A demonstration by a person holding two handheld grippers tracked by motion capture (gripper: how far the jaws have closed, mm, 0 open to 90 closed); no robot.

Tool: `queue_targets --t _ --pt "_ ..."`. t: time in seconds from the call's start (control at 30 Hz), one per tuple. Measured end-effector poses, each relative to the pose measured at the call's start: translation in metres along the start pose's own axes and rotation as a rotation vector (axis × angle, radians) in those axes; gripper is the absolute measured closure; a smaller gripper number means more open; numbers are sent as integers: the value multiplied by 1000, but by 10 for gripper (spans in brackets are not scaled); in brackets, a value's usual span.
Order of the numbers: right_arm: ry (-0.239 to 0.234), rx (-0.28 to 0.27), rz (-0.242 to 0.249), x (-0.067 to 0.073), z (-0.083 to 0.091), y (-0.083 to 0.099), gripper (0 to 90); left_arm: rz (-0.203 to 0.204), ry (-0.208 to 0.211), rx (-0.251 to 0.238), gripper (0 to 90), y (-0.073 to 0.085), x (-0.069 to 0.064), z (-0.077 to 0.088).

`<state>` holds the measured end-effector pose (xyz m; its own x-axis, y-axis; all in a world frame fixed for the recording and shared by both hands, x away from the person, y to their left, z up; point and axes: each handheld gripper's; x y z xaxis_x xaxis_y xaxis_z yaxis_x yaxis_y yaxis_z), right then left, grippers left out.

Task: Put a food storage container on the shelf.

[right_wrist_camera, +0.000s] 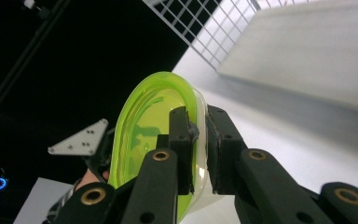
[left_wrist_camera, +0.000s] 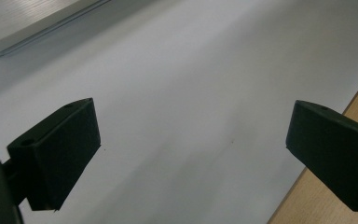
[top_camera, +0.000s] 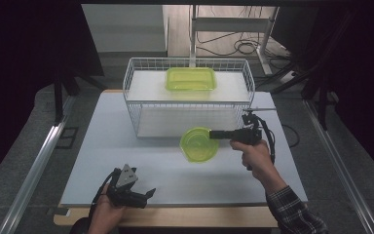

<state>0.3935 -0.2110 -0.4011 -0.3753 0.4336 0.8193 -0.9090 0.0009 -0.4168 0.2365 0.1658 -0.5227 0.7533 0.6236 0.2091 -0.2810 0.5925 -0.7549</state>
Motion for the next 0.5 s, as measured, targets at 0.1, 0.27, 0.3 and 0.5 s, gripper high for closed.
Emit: queue_targets --t 0.1,0.27,0.3,0.5 --pt "-3 -16 2 8 5 -7 808 3 -1 -7 20 0 1 1" --pt "-16 -44 5 21 12 -21 807 14 1 -19 11 0 2 2" --pt "-18 -47 6 22 13 -23 808 15 1 -21 10 0 2 2" --pt "-25 -75 14 37 20 -38 808 16 1 -24 7 1 2 1"
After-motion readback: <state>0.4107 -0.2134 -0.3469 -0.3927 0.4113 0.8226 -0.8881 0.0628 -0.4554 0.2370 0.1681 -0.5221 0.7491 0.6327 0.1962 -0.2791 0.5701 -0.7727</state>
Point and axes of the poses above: each handheld gripper's, and its own axes: z roughly backward along the jaws, y roughly out of its underside, x roughly to its left, and after that the axes turned 15 degrees about -z, right-handed
